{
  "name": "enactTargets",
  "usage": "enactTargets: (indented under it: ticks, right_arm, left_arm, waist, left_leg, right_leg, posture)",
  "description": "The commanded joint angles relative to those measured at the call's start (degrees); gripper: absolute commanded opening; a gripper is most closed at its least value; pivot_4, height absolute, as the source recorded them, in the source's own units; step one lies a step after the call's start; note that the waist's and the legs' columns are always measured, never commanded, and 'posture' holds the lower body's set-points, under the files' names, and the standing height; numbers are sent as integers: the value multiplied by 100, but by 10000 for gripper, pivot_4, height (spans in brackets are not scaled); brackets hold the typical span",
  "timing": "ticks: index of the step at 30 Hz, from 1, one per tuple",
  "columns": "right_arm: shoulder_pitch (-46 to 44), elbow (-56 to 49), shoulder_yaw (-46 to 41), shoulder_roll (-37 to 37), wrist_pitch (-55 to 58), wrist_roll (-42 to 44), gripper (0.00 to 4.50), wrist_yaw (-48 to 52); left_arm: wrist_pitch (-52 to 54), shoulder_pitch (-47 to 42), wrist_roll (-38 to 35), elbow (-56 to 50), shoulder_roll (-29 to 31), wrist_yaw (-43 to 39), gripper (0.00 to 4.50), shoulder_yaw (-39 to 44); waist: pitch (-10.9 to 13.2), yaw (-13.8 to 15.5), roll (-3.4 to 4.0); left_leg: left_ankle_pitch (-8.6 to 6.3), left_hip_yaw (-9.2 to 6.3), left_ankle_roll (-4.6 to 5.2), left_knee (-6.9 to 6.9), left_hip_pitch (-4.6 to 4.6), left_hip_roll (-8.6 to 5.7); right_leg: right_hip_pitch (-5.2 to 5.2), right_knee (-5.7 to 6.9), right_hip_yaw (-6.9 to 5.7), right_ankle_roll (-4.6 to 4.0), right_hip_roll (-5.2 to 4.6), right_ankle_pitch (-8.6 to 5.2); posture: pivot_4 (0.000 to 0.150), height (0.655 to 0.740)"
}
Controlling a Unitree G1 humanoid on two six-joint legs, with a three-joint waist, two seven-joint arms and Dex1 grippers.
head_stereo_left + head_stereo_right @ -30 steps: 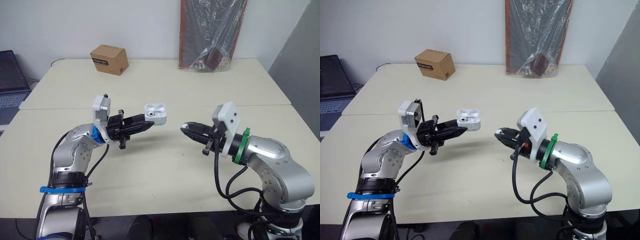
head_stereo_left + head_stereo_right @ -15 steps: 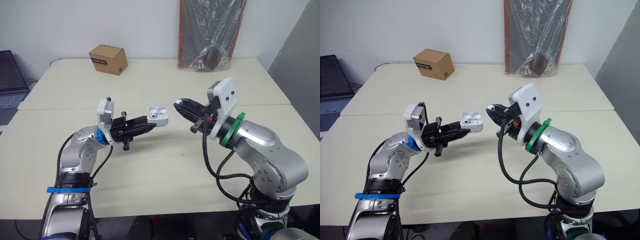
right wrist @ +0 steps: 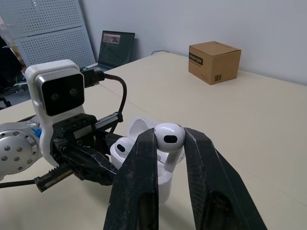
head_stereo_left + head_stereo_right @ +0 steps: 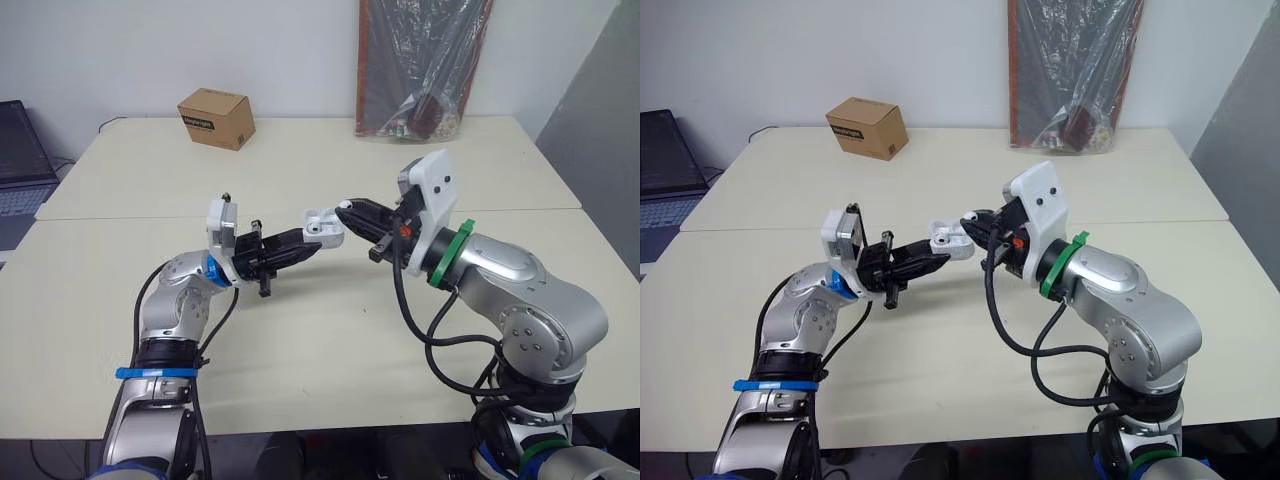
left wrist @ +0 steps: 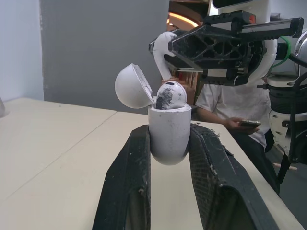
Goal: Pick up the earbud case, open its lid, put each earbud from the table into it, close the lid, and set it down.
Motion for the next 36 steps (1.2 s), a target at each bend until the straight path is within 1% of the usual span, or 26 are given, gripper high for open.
enactTargets:
  ticks: [1,15,18,35,36]
  right_arm:
    - [-167,-89,-28,-25,-15,183,4449,-115]
    - [-204,-12,107,-275,132,475,4449,-398]
    - [-222,19,168,-283,100,448,4449,-482]
    - [-305,-28,420,-531,-126,386,4449,-771]
    - [-298,-32,413,-548,-164,448,7924,-707]
  left_arm:
    - [-100,-166,-22,-7,-44,-65,8186,7]
    - [-17,-318,-177,-14,-195,49,8186,86]
    - [2,-323,-194,-65,-234,56,8186,78]
    - [112,-409,-334,-278,-477,381,8186,155]
    - [115,-402,-335,-286,-471,376,8186,150]
  waist:
    - [0,0,0]
    - [0,-2,0]
    - [0,-2,0]
    - [0,0,0]
    - [0,0,0]
  left_leg:
    - [0,0,0,0,0,0]
    - [0,-1,0,0,-1,0]
    - [0,0,0,0,-1,0]
    - [0,-1,0,-1,-4,0]
    - [0,-1,0,-2,-4,0]
  right_leg:
    - [0,0,0,0,0,0]
    - [-1,0,0,6,0,-4]
    - [-1,-1,0,19,1,-11]
    - [-2,-4,0,19,1,-11]
    - [-2,-4,0,19,1,-11]
  posture:
    - [1500,7400]
    - [1500,7400]
    - [1500,7400]
    - [1500,7400]
    - [1500,7400]
